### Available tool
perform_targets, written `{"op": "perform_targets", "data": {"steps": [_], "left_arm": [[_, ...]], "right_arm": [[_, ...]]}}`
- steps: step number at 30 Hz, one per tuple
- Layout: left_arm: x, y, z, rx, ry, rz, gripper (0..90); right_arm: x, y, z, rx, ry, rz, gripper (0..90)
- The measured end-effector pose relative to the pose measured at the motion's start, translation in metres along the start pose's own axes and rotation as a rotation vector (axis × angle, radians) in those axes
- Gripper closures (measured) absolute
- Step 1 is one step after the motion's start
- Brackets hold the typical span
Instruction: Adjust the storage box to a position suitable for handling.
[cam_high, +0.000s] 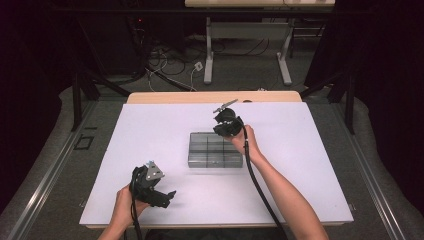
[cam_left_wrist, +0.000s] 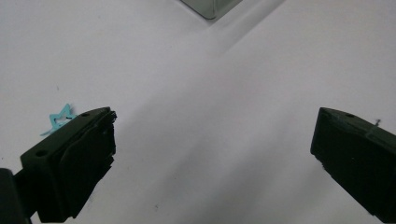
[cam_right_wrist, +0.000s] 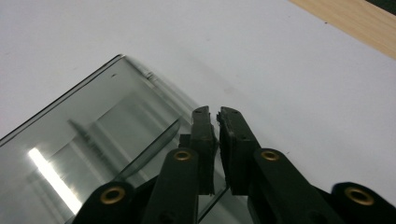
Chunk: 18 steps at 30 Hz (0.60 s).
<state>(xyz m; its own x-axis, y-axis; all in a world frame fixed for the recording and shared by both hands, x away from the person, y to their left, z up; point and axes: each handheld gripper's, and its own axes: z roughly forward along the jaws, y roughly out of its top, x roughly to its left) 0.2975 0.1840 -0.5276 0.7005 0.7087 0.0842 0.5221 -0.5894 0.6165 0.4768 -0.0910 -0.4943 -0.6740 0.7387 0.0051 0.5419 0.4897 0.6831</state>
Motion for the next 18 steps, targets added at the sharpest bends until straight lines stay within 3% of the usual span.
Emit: {"op": "perform_targets", "data": {"steps": [4, 6, 9, 11, 12, 13, 18], "left_arm": [[0.001, 0.0, 0.0, -0.003, 0.005, 0.006, 0.0], [0.0, 0.0, 0.0, -0.004, 0.006, 0.004, 0.0], [0.0, 0.0, 0.0, -0.006, 0.006, 0.001, 0.0], [0.0, 0.0, 0.0, -0.004, 0.006, 0.004, 0.0], [0.0, 0.0, 0.0, -0.004, 0.006, 0.004, 0.0], [0.0, 0.0, 0.0, -0.005, 0.008, 0.001, 0.0], [0.001, 0.0, -0.002, -0.012, 0.015, 0.003, 0.0]], "right_arm": [[0.008, -0.009, -0.014, 0.002, 0.044, -0.007, 65.5], [0.011, -0.013, -0.023, 0.026, 0.062, -0.02, 61.2], [0.015, -0.021, -0.033, -0.004, 0.085, -0.015, 54.3], [0.018, -0.026, -0.039, 0.003, 0.094, -0.023, 47.0], [0.02, -0.029, -0.04, -0.021, 0.104, -0.025, 45.9], [0.022, -0.031, -0.044, 0.002, 0.114, -0.022, 43.8], [0.028, -0.041, -0.055, 0.008, 0.133, -0.044, 33.6]]}}
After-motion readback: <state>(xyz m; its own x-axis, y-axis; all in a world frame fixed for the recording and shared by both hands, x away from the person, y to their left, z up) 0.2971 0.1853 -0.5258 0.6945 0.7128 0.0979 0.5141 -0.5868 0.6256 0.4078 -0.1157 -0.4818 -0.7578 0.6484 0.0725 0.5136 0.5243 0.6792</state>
